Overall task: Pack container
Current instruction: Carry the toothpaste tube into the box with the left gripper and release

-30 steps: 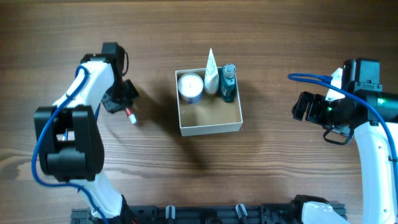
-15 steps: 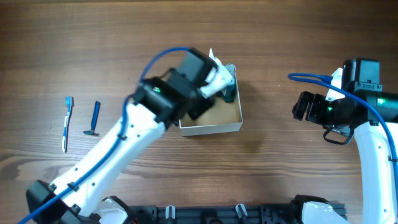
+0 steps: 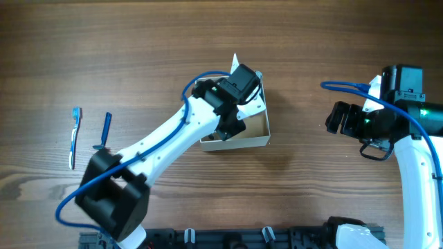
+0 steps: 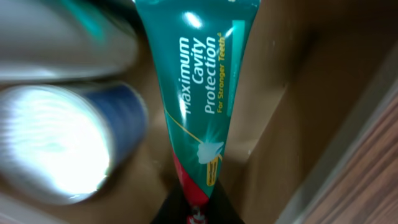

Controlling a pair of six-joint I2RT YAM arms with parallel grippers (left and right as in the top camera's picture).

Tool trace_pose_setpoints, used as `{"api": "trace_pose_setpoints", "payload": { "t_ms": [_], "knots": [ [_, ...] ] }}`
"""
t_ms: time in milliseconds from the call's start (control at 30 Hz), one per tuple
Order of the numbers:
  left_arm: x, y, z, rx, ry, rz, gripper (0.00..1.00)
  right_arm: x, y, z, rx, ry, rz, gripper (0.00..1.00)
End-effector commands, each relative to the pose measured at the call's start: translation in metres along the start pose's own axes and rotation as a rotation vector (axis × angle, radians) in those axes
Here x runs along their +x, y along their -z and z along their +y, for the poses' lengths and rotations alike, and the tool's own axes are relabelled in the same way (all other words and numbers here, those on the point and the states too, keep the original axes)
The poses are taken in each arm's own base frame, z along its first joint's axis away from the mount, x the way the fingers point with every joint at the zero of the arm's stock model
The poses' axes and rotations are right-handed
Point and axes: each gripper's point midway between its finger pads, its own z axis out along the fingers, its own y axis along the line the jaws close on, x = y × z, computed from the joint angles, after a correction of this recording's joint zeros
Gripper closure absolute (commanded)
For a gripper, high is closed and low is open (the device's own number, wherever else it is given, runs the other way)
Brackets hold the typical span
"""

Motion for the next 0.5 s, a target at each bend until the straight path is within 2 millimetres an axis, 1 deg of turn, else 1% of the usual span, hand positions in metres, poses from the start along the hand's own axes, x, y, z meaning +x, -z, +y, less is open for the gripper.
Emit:
{"api": "trace_pose_setpoints", "payload": {
  "t_ms": [0, 33, 67, 133, 200, 267, 300, 333, 400, 433, 467],
  "knots": [
    [0.007, -0.012, -0.005, 0.034, -0.013, 0.034, 0.77, -0.001, 0.0, -0.003, 0.017, 0.007, -0.006, 0.0],
    [0.007, -0.012, -0.005, 0.034, -0.013, 0.034, 0.67, -0.001, 0.0, -0.003, 0.017, 0.007, -0.006, 0.0],
    [0.007, -0.011, -0.005, 0.033, -0.013, 0.033, 0.6, -0.001, 0.0, -0.003, 0.017, 0.007, -0.006, 0.0],
    [0.01, -0.01, -0.003, 0.022, -0.014, 0.046, 0.5, -0.001, 0.0, -0.003, 0.016, 0.007, -0.006, 0.0],
    [0.015, -0.004, 0.002, -0.016, -0.019, 0.067, 0.47, -0.001, 0.0, -0.003, 0.017, 0.007, -0.006, 0.0],
    [0.019, 0.011, 0.006, -0.072, -0.029, 0.075, 0.48, -0.001, 0.0, -0.003, 0.016, 0.007, -0.006, 0.0],
    [0.019, 0.024, 0.011, -0.123, -0.006, 0.062, 0.48, -0.001, 0.0, -0.003, 0.016, 0.007, -0.006, 0.0],
    [0.019, 0.057, 0.02, -0.205, 0.07, -0.004, 0.48, -0.001, 0.0, -0.003, 0.016, 0.007, -0.006, 0.0],
    [0.021, 0.09, 0.026, -0.236, 0.181, -0.097, 0.48, -0.002, 0.0, -0.002, 0.016, 0.007, -0.009, 0.02],
    [0.024, 0.106, 0.03, -0.248, 0.241, -0.139, 0.48, -0.003, 0.0, -0.002, 0.015, 0.007, -0.014, 0.05],
    [0.031, 0.125, 0.037, -0.265, 0.326, -0.191, 0.48, -0.005, 0.0, -0.002, 0.012, 0.008, -0.021, 0.13]
  ]
}}
